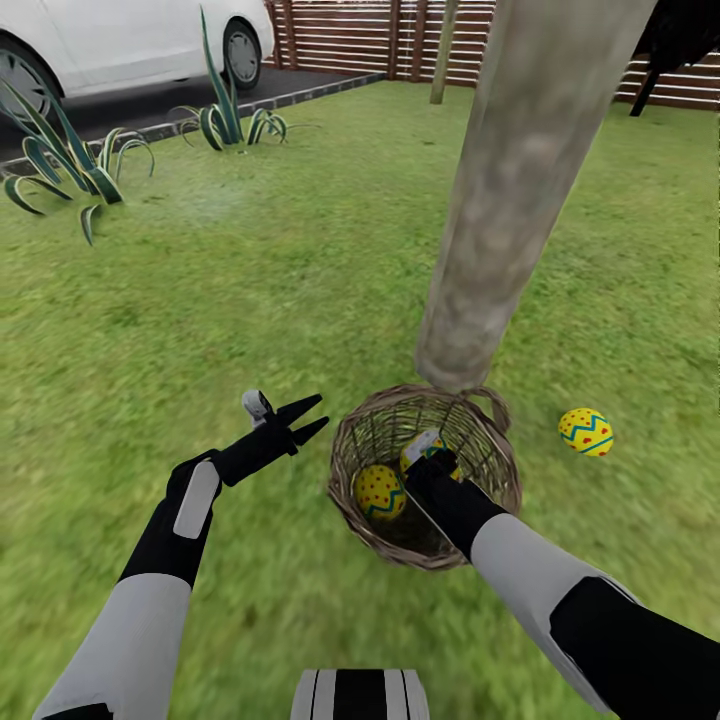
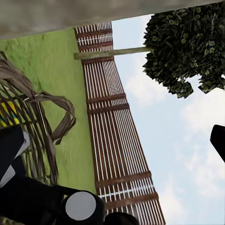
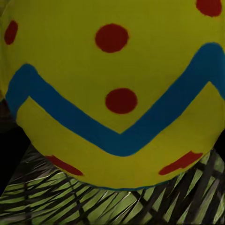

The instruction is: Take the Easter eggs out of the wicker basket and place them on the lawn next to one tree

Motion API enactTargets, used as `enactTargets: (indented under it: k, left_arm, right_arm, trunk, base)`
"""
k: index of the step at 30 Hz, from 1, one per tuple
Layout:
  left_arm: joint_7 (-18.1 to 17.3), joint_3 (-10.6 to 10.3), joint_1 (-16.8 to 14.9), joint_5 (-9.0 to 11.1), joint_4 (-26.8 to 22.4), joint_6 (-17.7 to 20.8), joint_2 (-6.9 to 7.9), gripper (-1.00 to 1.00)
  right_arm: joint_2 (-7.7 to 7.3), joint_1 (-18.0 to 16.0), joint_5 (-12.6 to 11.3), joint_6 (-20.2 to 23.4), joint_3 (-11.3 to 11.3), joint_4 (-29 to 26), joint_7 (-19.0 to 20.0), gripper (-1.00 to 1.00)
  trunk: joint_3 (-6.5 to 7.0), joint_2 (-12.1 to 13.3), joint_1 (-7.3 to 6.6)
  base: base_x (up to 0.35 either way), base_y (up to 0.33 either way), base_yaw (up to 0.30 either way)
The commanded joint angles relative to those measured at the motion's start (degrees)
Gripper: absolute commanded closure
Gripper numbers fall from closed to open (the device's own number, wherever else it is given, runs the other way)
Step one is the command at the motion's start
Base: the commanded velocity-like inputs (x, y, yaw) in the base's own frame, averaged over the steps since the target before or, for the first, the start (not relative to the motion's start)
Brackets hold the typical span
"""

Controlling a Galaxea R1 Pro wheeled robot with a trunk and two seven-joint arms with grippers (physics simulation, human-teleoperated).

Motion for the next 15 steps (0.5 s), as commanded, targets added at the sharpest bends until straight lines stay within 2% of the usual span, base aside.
enactTargets:
  k: [1, 15]
  left_arm:
    - [-0.16, 0.14, -0.03, -0.1, 0.0, 0.24, -0.05, -1.0]
    - [-0.15, 0.14, -0.03, -0.11, 0.12, 0.57, -0.05, -1.0]
  right_arm:
    - [-0.06, -0.04, 0.6, 0.46, 0.26, -0.05, 0.07, 1.0]
    - [0.16, -0.04, 0.51, 0.5, 0.32, 0.1, 0.07, 1.0]
  trunk:
    - [0.19, 0.0, -0.03]
    - [3.29, 0.19, -0.39]
  base:
    - [0.0, 0.0, 0.0]
    - [-0.014, 0.0, 0.0]
